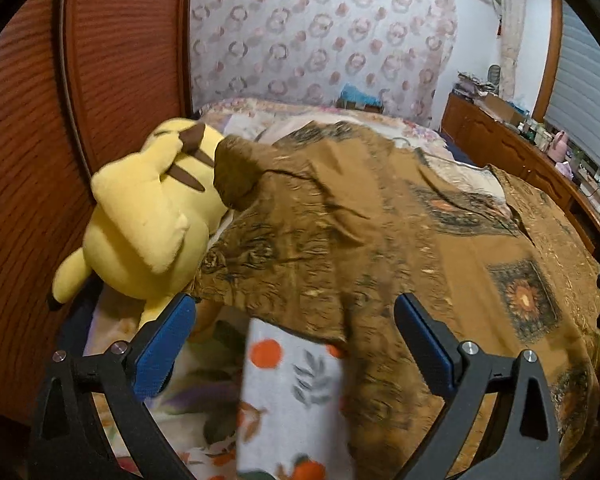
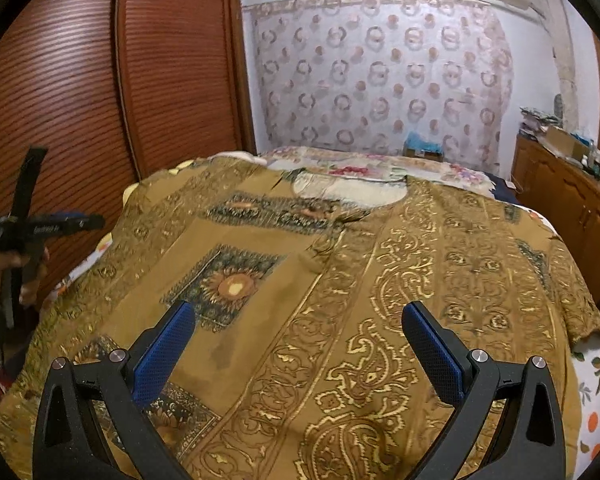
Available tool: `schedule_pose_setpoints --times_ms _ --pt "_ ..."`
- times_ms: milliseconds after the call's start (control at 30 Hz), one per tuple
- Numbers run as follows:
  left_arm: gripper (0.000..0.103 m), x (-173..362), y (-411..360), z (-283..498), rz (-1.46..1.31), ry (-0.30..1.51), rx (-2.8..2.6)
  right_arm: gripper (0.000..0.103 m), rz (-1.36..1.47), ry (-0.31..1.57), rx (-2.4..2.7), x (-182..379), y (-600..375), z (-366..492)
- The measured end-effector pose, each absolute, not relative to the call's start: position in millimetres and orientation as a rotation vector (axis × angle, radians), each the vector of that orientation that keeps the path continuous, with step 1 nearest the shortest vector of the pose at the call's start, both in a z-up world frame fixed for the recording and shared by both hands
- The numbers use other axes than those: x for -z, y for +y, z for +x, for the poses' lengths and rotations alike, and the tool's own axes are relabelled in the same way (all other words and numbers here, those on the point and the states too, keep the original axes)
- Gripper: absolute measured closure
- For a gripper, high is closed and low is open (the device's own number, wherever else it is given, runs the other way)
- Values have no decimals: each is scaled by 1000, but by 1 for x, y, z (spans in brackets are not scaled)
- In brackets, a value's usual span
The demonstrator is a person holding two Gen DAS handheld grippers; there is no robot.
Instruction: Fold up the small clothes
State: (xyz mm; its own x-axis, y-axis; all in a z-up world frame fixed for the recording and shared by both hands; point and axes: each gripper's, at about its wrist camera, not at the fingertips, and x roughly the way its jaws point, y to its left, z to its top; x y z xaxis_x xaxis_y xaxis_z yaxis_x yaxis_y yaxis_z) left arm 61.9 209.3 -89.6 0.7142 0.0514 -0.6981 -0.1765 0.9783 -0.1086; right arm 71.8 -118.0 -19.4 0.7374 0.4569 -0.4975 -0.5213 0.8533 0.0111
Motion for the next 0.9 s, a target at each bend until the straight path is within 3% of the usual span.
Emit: schedule_pose_setpoints --times_ms 100,167,633,767,833,900 --pt "15 97 228 76 -217 793 -98 0 -167 511 -535 17 -113 75" --pt "35 106 241 87 -276 835 -61 0 -173 522 -533 17 -111 76" --pt "38 131 271 107 -358 927 34 0 -142 515 -564 27 -113 77" --pt "83 122 262 104 -347 910 90 0 -155 531 -570 28 -110 82" --pt "95 114 253 101 -272 906 51 0 -158 532 -571 28 -110 83" --pt "98 103 244 97 -219 888 20 0 -157 536 -571 28 -109 85"
